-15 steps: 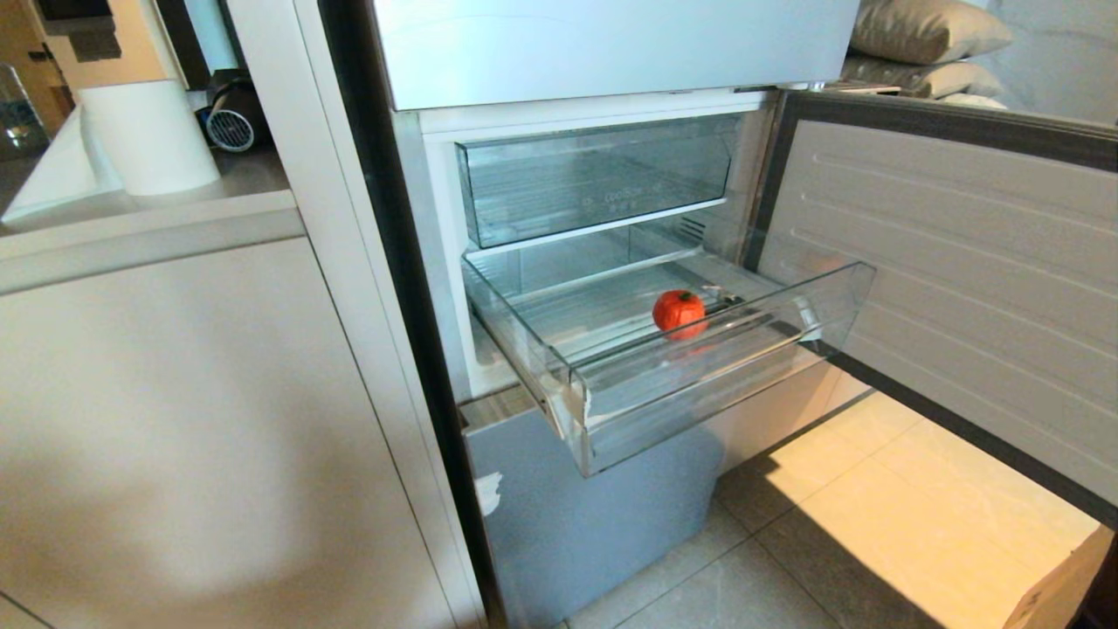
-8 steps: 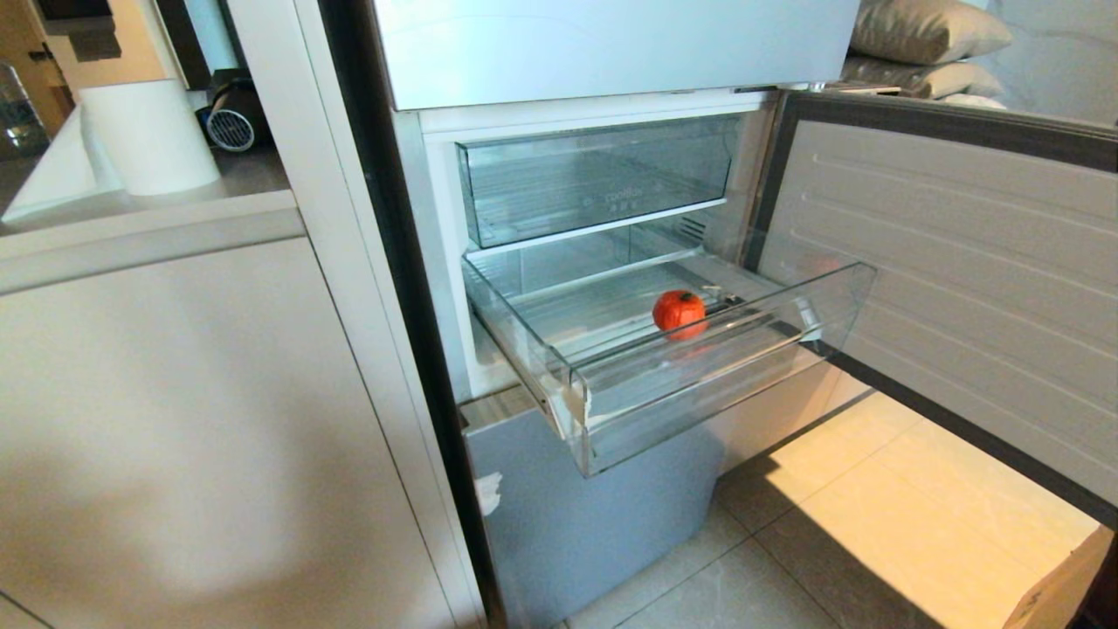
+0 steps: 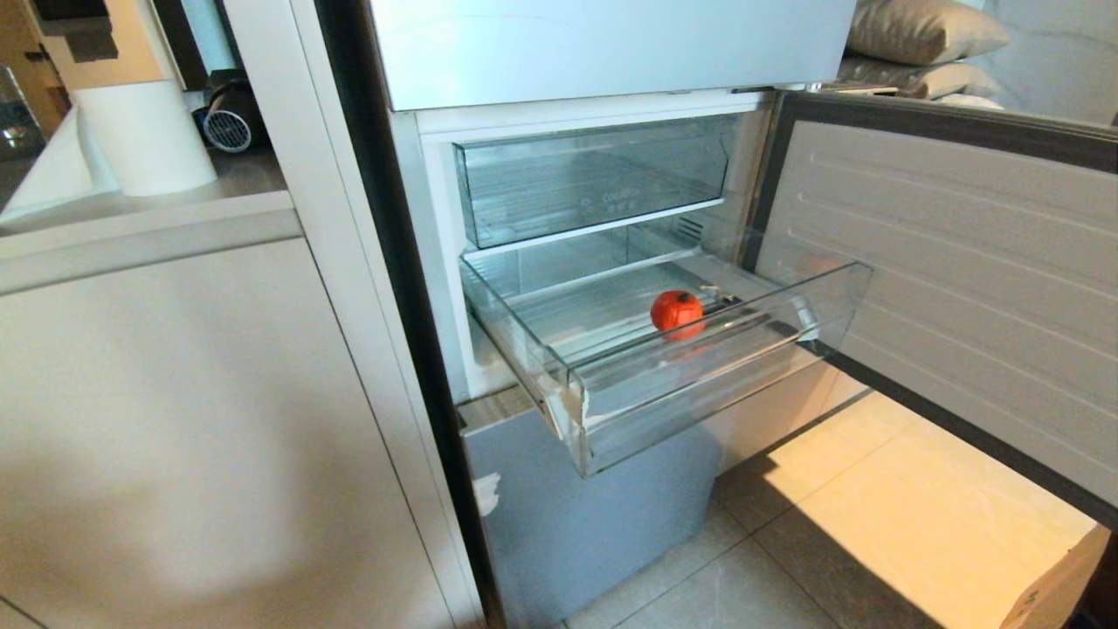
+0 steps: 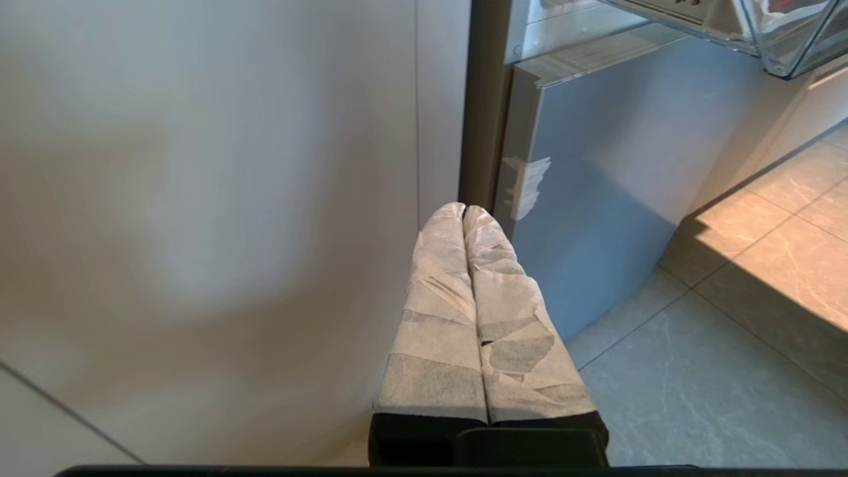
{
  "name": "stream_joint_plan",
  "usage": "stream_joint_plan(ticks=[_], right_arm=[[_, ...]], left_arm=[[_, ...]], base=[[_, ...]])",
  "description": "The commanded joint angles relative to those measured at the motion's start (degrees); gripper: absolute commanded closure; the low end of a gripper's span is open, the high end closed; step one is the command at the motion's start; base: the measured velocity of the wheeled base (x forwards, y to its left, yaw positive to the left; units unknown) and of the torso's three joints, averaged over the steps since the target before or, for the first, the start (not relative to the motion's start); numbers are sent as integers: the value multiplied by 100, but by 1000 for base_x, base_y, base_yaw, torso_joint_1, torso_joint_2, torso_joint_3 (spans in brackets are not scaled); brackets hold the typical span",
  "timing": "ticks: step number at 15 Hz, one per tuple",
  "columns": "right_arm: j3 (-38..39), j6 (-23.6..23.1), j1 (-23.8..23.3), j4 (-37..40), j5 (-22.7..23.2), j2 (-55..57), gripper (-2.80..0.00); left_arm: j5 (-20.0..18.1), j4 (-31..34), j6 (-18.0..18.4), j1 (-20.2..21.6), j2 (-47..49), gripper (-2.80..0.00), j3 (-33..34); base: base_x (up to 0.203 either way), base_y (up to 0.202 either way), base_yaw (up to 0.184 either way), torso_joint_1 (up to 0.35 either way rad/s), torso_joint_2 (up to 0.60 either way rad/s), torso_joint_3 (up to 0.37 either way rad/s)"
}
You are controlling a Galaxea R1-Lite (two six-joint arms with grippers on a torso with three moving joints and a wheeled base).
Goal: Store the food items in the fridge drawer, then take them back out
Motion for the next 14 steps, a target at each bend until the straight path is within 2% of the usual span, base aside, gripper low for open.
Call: stream_joint_plan(ticks=[1,14], right_arm=[[9,-28,6,10,13,-5,-280],[0,134,-6,-8,3,32,-280]], left_arm=[[2,0,-2,2,0,0,0],[2,0,-2,2,0,0,0]], base=[[0,0,0,0,0,0],[0,6,-152,3,3,1]])
